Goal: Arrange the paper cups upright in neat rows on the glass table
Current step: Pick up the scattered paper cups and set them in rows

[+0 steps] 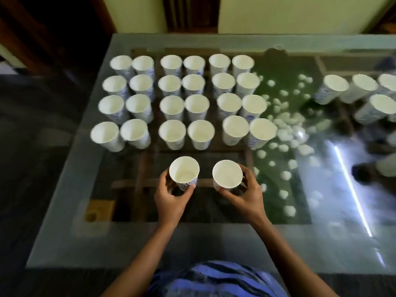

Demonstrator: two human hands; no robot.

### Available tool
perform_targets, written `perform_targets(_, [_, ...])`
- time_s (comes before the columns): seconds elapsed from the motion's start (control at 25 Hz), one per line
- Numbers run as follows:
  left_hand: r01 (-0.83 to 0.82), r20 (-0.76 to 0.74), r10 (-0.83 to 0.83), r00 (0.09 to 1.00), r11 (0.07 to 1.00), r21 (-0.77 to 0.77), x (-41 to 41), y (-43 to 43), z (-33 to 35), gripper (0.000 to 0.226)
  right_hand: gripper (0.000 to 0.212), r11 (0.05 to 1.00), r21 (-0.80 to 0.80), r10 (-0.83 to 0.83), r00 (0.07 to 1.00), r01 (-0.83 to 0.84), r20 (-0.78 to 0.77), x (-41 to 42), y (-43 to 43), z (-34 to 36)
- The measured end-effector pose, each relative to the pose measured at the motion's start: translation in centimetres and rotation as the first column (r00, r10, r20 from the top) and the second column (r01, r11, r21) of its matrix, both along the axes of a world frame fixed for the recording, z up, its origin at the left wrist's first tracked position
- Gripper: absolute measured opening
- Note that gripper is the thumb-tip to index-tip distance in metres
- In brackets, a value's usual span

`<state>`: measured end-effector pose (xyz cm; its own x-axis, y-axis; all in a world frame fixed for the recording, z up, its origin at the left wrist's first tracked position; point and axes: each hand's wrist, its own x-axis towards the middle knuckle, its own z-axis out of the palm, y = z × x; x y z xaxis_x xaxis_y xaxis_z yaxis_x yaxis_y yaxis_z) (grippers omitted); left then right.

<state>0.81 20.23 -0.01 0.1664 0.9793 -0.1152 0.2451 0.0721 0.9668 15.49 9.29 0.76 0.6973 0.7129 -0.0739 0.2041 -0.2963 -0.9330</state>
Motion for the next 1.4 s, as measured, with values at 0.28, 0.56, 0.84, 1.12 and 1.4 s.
perform_targets(0.28, [-0.167, -0.069, 0.167, 0.984, 0.986, 0.001, -9.9, 8.9, -0.5, 0.077, 0.073, 0.973, -0.036, 0.225, 0.972, -0.228, -0.071, -8.2, 11.2, 0.1])
perform_targets(0.56, [-0.239, -0.024, 0.238, 0.971, 0.967, -0.09, -13.3, 13.6, -1.6, 0.074, 0.074, 0.959, -0.079, 0.267, 0.962, -0.271, -0.062, -11.3, 16.8, -0.6])
perform_targets(0.84, [-0.228, -0.053, 0.226, 0.973, 0.973, -0.041, -13.9, 14.5, -2.0, 0.074, 0.075, 0.95, -0.107, 0.291, 0.956, -0.294, -0.043, -12.5, 18.0, -1.5])
perform_targets(1.12, [-0.209, -0.012, 0.21, 0.978, 0.966, -0.148, -14.4, 13.0, -2.3, 0.081, 0.077, 0.945, -0.087, 0.308, 0.948, -0.315, -0.085, -12.5, 17.3, -1.1])
perform_targets(1.4, [-0.192, -0.042, 0.209, 0.977, 0.95, 0.245, -14.3, 7.0, 0.3, 0.052, 0.073, 0.952, -0.056, 0.29, 0.944, -0.302, -0.158, -8.9, 12.7, 0.2])
